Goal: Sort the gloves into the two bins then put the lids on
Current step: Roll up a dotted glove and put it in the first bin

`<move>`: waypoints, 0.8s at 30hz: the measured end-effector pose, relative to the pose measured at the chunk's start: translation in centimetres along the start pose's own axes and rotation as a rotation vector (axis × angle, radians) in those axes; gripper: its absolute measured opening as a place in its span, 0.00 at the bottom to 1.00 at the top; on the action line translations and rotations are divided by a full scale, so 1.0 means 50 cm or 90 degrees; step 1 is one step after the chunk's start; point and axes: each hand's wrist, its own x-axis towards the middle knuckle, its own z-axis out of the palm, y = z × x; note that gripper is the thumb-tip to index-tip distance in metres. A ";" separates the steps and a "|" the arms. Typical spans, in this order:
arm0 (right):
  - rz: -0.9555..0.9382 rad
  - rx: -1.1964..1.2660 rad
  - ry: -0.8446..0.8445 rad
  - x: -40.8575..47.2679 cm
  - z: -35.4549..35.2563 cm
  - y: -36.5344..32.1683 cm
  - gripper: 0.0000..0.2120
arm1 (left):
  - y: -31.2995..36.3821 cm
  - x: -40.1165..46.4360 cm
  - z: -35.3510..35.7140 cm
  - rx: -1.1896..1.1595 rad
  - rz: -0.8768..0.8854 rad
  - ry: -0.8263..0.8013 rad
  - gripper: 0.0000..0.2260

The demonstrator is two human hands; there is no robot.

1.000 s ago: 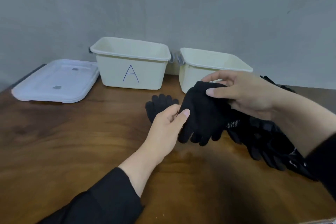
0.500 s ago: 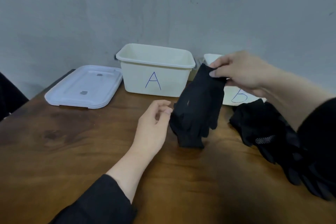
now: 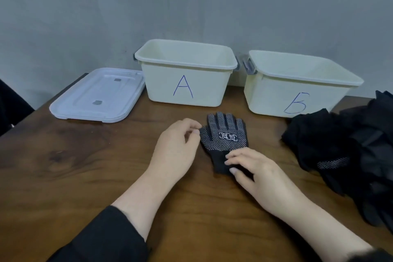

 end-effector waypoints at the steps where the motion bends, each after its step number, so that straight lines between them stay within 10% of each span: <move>1: 0.008 0.016 0.012 -0.002 0.001 0.002 0.07 | -0.003 0.000 0.006 0.036 0.015 -0.029 0.07; 10: 0.042 0.134 0.081 -0.003 -0.040 0.024 0.05 | 0.005 -0.010 0.022 0.177 0.140 -0.160 0.15; 18: 0.068 0.093 -0.167 -0.008 -0.076 0.060 0.18 | -0.007 -0.008 0.012 0.285 0.277 -0.322 0.20; 24: 0.025 -0.034 -0.050 0.004 -0.052 0.049 0.06 | 0.008 -0.015 0.009 0.278 0.269 -0.332 0.21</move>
